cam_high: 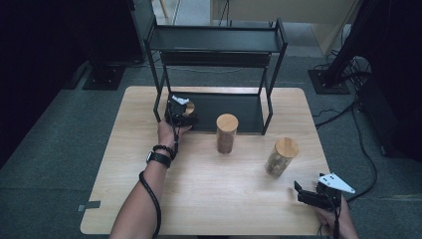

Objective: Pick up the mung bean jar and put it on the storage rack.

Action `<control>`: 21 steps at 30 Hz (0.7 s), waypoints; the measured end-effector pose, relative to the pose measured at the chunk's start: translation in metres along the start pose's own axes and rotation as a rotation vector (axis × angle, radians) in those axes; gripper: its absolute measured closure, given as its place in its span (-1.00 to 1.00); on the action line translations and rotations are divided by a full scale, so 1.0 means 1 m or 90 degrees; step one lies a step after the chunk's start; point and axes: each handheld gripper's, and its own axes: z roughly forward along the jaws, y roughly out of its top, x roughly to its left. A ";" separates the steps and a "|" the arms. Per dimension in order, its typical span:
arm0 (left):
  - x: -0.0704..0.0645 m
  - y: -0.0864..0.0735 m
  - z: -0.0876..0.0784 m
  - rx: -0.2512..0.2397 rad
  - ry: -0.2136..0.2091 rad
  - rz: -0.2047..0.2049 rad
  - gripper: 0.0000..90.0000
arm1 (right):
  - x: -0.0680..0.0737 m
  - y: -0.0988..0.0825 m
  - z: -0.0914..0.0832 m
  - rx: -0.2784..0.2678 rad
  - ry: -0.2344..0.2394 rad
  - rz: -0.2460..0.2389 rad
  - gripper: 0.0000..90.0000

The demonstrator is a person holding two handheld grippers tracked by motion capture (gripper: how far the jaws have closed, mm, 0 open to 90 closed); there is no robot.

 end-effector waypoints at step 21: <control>0.007 -0.001 0.013 -0.007 0.007 -0.020 -0.43 | 0.000 0.000 0.000 0.000 0.005 -0.002 -0.96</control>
